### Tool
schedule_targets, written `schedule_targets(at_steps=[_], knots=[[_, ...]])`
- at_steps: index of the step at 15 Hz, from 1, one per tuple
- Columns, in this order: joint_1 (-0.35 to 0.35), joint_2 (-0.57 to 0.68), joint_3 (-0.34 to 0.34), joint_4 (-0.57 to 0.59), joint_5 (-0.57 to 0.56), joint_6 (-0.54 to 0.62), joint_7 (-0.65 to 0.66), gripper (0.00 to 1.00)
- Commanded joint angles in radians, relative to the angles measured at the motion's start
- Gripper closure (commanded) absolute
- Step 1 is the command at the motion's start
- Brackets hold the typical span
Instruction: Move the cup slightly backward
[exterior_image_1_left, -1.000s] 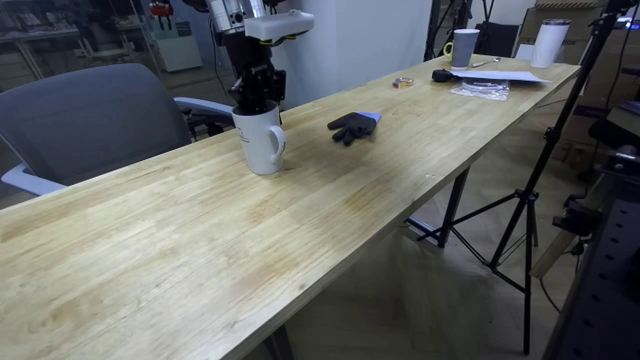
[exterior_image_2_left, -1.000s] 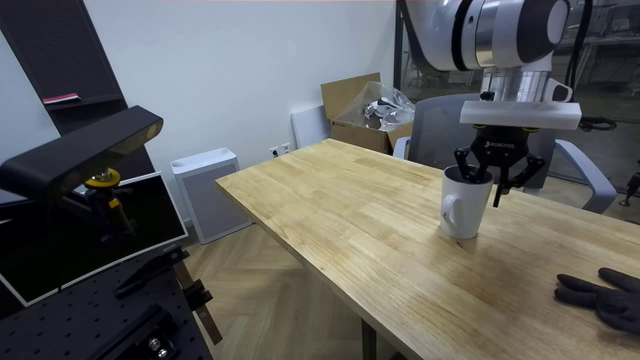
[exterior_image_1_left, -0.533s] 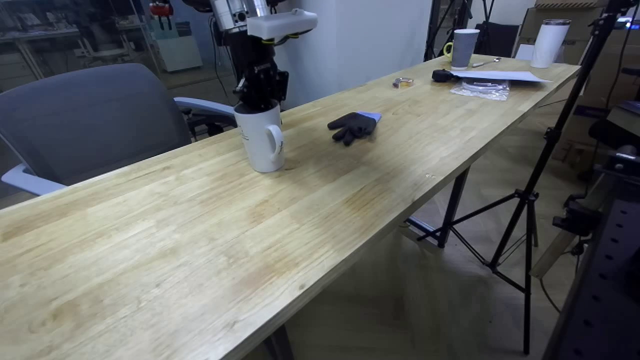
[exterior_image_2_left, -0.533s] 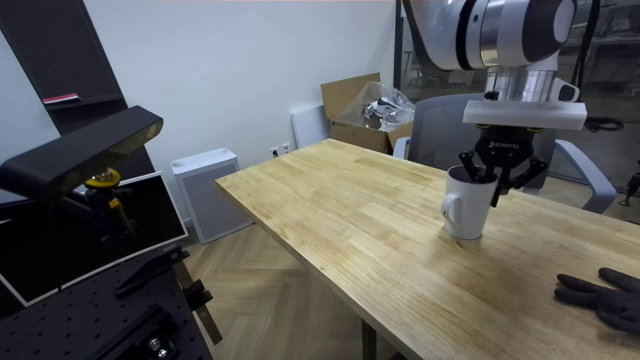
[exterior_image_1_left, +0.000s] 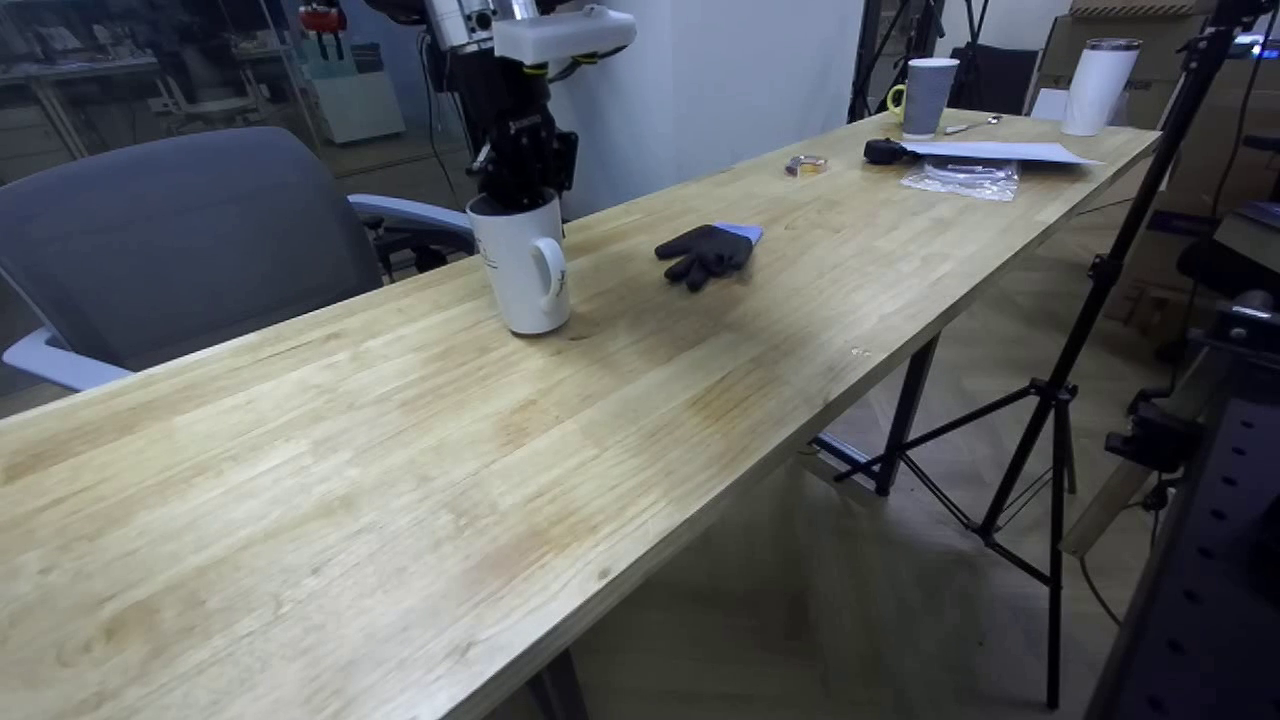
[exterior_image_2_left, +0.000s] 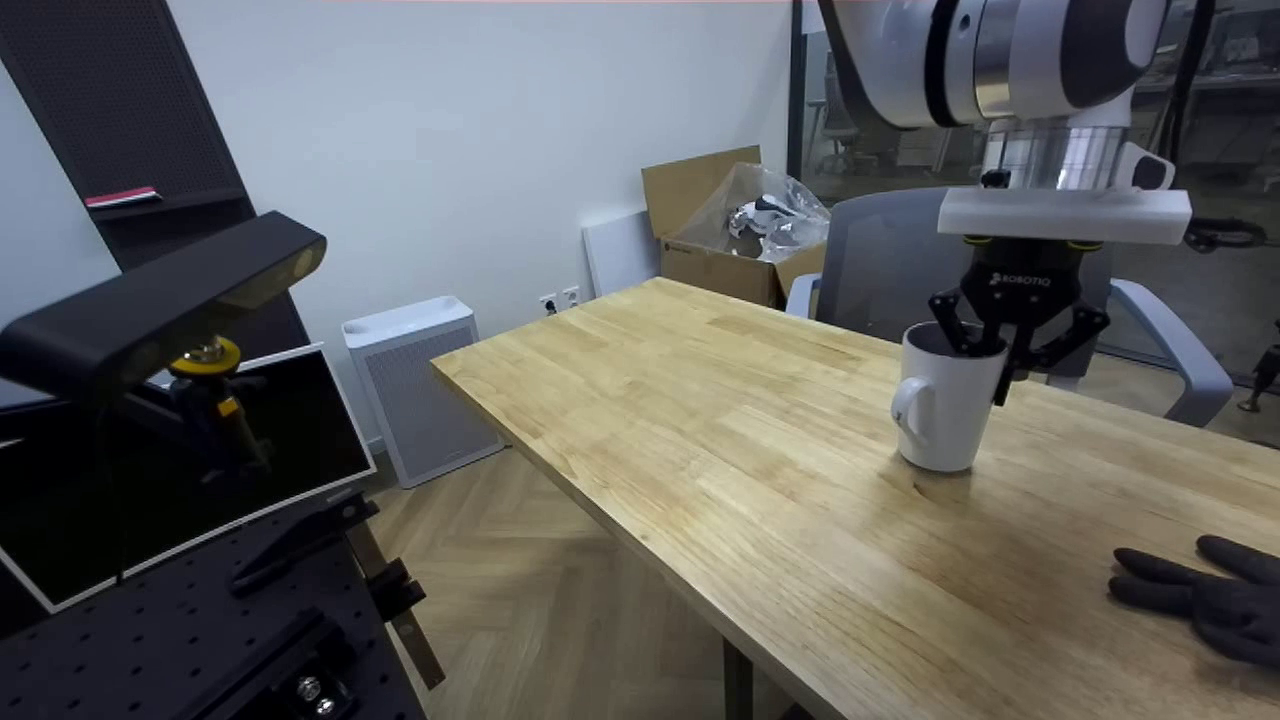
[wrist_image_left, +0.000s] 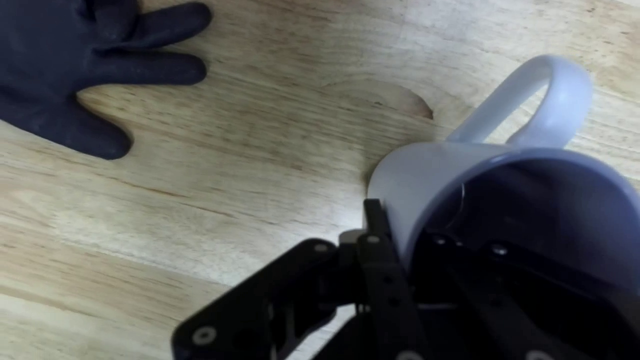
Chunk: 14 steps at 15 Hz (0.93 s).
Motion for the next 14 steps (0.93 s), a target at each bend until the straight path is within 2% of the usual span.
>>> schedule_targets(at_steps=[1,14], knots=[[0.004,-0.012,0.002,0.057,-0.005,-0.048,0.032,0.98],[0.01,-0.048,0.011,0.064,-0.005,-0.043,0.022,0.98]])
